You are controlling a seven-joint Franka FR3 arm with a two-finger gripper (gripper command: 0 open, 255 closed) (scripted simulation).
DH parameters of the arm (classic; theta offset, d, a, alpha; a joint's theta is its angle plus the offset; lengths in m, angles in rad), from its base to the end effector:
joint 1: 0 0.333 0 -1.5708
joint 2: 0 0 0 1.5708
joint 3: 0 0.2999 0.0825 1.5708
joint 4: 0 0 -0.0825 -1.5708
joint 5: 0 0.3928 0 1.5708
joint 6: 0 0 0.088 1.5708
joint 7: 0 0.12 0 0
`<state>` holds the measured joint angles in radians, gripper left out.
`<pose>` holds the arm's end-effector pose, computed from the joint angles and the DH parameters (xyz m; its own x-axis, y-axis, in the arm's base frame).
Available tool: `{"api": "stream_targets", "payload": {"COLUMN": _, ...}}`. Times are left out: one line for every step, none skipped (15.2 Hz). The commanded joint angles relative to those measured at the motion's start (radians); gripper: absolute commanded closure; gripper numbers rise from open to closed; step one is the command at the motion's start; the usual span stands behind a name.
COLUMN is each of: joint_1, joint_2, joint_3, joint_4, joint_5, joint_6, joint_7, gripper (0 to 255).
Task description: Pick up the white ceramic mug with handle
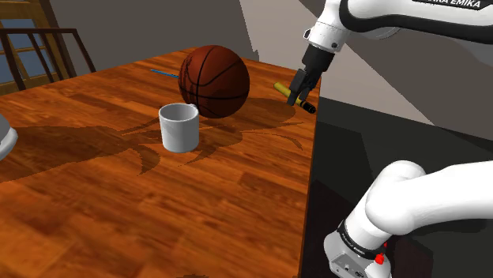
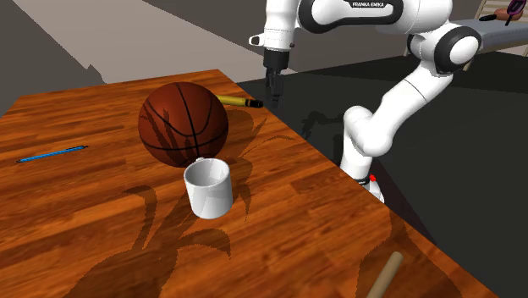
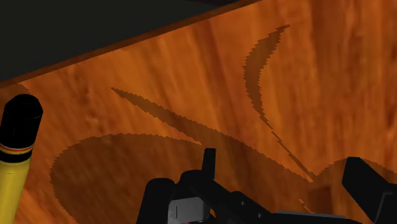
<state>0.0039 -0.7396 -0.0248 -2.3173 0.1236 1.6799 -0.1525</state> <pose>0.3521 0.0043 0.5805 0.9852 0.1213 0.1209 0.1361 -0.9830 -0.1229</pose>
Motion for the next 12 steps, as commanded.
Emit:
{"api": "stream_targets", "payload": {"joint_1": 0.000, "joint_2": 0.000, "joint_3": 0.000, "joint_4": 0.000, "joint_5": 0.000, "joint_6": 0.000, "joint_7": 0.000, "gripper": 0}}
{"api": "stream_targets", "payload": {"joint_1": 0.008, "joint_2": 0.018, "joint_3": 0.021, "joint_4": 0.011, "joint_5": 0.008, "joint_6": 0.010, "joint_7": 0.018, "gripper": 0}}
{"api": "stream_targets", "payload": {"joint_1": 0.016, "joint_2": 0.036, "joint_3": 0.043, "joint_4": 0.023, "joint_5": 0.015, "joint_6": 0.020, "joint_7": 0.037, "gripper": 0}}
{"api": "stream_targets", "payload": {"joint_1": 0.023, "joint_2": 0.056, "joint_3": 0.064, "joint_4": 0.036, "joint_5": 0.021, "joint_6": 0.030, "joint_7": 0.055, "gripper": 0}}
{"api": "stream_targets", "payload": {"joint_1": 0.030, "joint_2": 0.076, "joint_3": 0.085, "joint_4": 0.050, "joint_5": 0.026, "joint_6": 0.039, "joint_7": 0.074, "gripper": 0}}
{"api": "stream_targets", "payload": {"joint_1": 0.037, "joint_2": 0.098, "joint_3": 0.106, "joint_4": 0.065, "joint_5": 0.031, "joint_6": 0.048, "joint_7": 0.092, "gripper": 0}}
{"api": "stream_targets", "payload": {"joint_1": 0.043, "joint_2": 0.120, "joint_3": 0.126, "joint_4": 0.081, "joint_5": 0.034, "joint_6": 0.057, "joint_7": 0.111, "gripper": 0}}
{"api": "stream_targets", "payload": {"joint_1": 0.049, "joint_2": 0.143, "joint_3": 0.147, "joint_4": 0.098, "joint_5": 0.037, "joint_6": 0.066, "joint_7": 0.129, "gripper": 0}}
{"api": "stream_targets", "payload": {"joint_1": 0.054, "joint_2": 0.166, "joint_3": 0.167, "joint_4": 0.116, "joint_5": 0.039, "joint_6": 0.074, "joint_7": 0.148, "gripper": 0}}
{"api": "stream_targets", "payload": {"joint_1": 0.059, "joint_2": 0.191, "joint_3": 0.187, "joint_4": 0.136, "joint_5": 0.039, "joint_6": 0.081, "joint_7": 0.167, "gripper": 0}}
{"api": "stream_targets", "payload": {"joint_1": 0.064, "joint_2": 0.216, "joint_3": 0.208, "joint_4": 0.156, "joint_5": 0.038, "joint_6": 0.089, "joint_7": 0.186, "gripper": 0}}
{"api": "stream_targets", "payload": {"joint_1": 0.068, "joint_2": 0.242, "joint_3": 0.228, "joint_4": 0.177, "joint_5": 0.036, "joint_6": 0.095, "joint_7": 0.205, "gripper": 0}}
